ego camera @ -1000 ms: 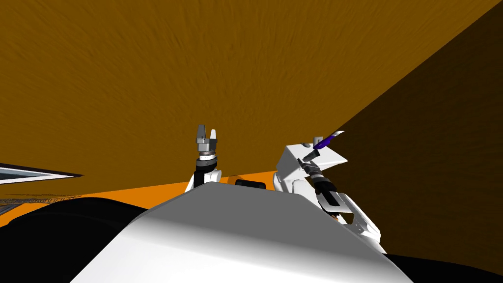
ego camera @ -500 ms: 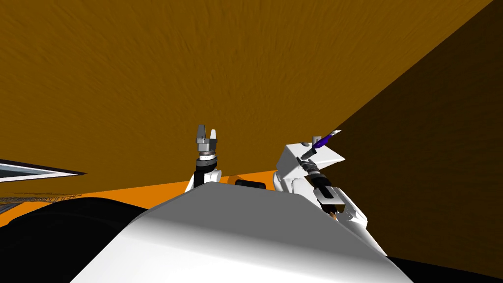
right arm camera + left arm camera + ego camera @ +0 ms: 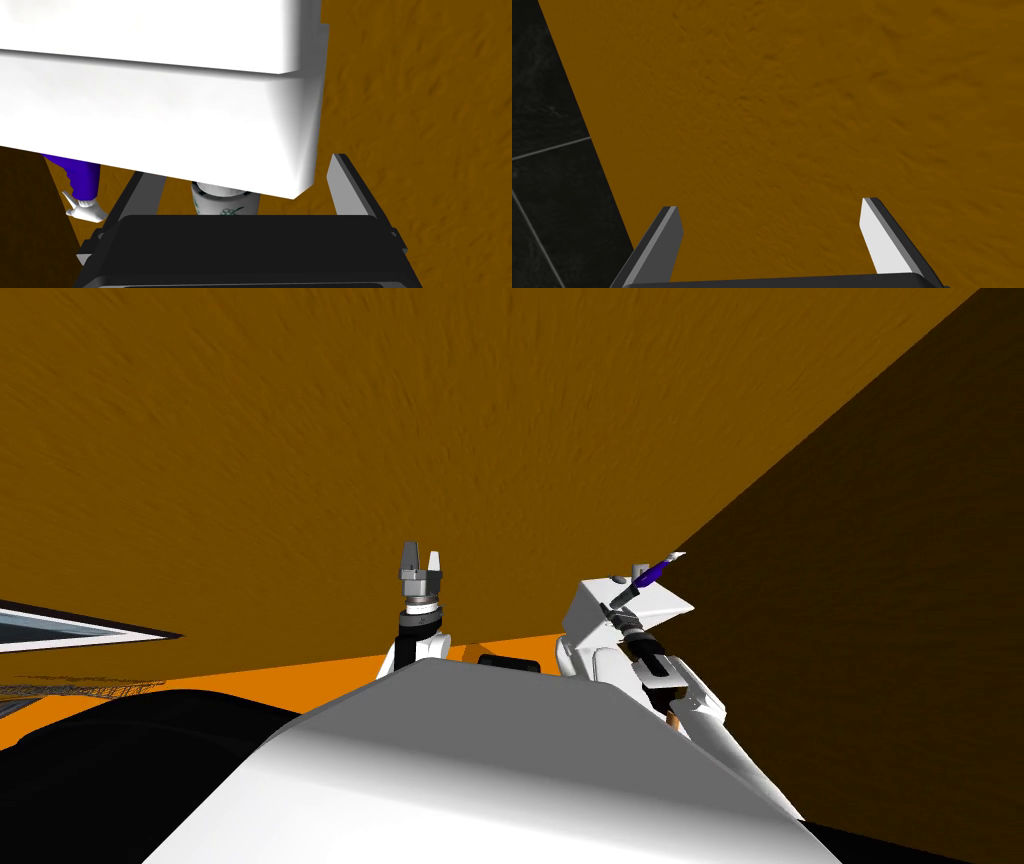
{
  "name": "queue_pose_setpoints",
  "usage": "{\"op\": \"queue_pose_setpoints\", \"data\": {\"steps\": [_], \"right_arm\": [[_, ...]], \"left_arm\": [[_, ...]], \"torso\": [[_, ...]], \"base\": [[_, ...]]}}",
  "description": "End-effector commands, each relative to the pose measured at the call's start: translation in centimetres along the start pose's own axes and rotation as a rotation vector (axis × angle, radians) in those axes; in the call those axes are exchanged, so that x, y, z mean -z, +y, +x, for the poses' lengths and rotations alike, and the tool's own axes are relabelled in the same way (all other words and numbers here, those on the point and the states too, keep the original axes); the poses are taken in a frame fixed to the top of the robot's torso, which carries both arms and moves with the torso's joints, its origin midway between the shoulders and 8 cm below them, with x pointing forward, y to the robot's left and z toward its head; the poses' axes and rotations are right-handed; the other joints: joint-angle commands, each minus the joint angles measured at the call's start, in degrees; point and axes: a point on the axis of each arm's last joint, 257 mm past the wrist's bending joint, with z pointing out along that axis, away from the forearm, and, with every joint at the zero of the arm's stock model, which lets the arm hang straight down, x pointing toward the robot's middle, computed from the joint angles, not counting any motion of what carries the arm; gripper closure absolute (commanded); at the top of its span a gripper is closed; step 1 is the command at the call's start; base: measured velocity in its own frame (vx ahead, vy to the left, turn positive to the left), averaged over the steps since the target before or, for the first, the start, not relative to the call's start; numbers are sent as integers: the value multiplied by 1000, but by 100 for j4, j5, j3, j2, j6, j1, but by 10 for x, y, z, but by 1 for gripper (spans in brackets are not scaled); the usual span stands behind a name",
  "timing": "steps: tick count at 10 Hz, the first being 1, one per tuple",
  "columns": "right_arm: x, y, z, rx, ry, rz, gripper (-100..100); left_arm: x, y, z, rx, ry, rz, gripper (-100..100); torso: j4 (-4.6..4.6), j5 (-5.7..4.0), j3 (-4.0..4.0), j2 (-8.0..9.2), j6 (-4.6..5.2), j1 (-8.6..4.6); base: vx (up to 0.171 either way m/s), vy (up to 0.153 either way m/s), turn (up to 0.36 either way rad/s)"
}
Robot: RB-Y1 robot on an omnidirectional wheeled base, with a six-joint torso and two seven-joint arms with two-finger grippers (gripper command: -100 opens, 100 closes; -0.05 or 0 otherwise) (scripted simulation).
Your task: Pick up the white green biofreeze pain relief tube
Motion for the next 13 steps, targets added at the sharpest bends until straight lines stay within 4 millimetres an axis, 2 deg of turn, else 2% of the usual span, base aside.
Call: {"op": "queue_pose_setpoints", "data": {"steps": [1,2,5,7,8,11,12,13], "right_arm": [[-1,-7,9,-4,19,18,-100],[-15,8,4,7,11,-37,-100],[-37,2,-7,2,-6,-21,-100],[-35,-12,8,-2,25,7,-100],[-47,1,2,16,16,-42,-100],[-69,-11,-8,10,9,-10,-100],[-67,-19,1,8,26,5,-100],[-78,-7,-10,33,13,-41,-100]], "left_arm": [[0,0,0,0,0,0,0],[0,0,0,0,0,0,0],[0,0,0,0,0,0,0],[0,0,0,0,0,0,0],[0,0,0,0,0,0,0],[0,0,0,0,0,0,0],[0,0,0,0,0,0,0],[0,0,0,0,0,0,0]], "torso": [[0,0,0,0,0,0],[-6,-8,-8,-10,3,-16],[-12,-21,-7,-1,-10,-11],[-19,-25,-23,-27,-9,-26],[-20,-25,-26,-32,-9,-27],[-20,-29,-17,-13,-18,-9],[-23,-30,-25,-28,-18,-16],[-26,-32,-31,-37,-17,-21]], "base": [[10,-1,-1],[-72,34,-26],[-70,26,3],[9,-12,3],[-75,34,-15],[-66,27,2],[6,-3,3],[-85,13,-4]]}}
